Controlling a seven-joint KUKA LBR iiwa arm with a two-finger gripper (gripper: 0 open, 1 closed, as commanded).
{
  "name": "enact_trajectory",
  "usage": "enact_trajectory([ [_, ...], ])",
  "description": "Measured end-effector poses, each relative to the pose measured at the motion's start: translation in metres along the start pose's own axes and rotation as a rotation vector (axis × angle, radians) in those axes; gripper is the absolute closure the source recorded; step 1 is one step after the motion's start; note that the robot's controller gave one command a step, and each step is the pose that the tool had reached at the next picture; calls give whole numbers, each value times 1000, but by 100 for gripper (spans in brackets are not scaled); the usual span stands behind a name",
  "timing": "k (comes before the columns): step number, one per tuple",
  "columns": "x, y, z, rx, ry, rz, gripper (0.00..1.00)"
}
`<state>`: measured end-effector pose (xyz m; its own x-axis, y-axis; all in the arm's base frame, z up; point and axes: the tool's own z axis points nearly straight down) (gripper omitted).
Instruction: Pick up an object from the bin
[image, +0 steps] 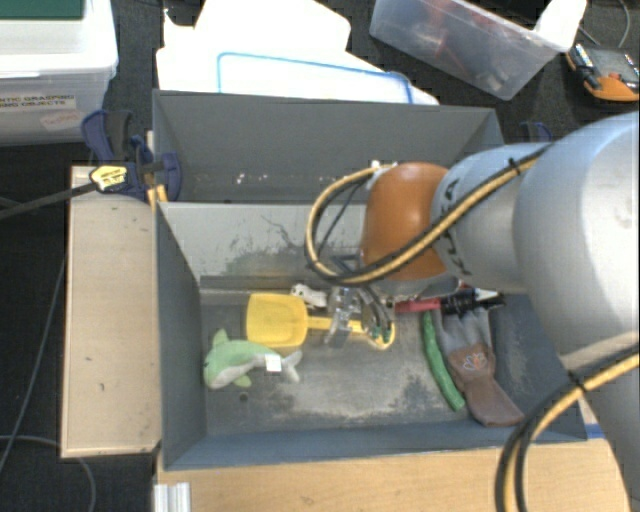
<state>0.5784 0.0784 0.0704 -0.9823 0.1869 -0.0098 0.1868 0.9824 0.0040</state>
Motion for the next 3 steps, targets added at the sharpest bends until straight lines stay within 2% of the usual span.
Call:
enact_trajectory([
  [2, 0, 1, -4, -1, -1, 2, 100],
  [3, 8, 13, -24, -1, -5, -405, 100],
])
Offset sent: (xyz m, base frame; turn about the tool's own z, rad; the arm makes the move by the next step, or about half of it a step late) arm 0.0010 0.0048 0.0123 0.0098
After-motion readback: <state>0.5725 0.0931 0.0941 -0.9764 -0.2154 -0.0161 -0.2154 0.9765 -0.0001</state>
